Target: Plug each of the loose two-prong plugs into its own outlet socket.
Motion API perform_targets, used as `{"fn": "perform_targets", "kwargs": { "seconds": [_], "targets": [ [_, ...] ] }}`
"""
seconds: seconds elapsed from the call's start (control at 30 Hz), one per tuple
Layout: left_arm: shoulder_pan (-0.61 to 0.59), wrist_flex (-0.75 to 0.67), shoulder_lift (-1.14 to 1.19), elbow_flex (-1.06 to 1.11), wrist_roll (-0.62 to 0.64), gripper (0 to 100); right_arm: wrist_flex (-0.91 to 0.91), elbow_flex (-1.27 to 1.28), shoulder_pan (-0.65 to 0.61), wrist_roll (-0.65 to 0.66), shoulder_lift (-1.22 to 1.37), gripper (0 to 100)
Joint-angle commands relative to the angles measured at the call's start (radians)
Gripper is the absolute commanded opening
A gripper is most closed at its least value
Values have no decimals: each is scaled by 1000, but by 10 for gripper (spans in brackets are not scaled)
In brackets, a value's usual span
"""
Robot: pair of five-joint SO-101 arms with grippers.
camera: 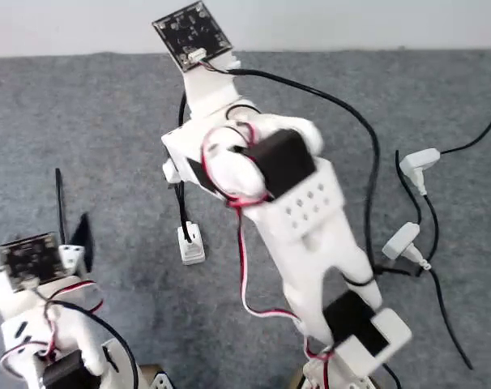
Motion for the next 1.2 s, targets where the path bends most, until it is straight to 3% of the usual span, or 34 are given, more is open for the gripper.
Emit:
{"fn": "perform_targets", "kwargs": {
  "seconds": [0.0,0.33,0.67,0.97,1.03,1.17],
  "targets": [
    [187,-14,6,-41,-14,349,5,-51,7,26,-93,8],
    [617,8,6,-147,-58,351,50,-51,7,64,-116,8],
    [663,51,6,-18,-61,350,59,-46,8,69,-104,8],
    [453,55,6,-15,-77,349,8,-48,-68,68,15,8],
    [347,57,6,-15,-129,349,-35,-48,-82,77,59,8],
    [38,55,6,-8,-210,349,-93,-48,-156,229,137,8]
  ]
}}
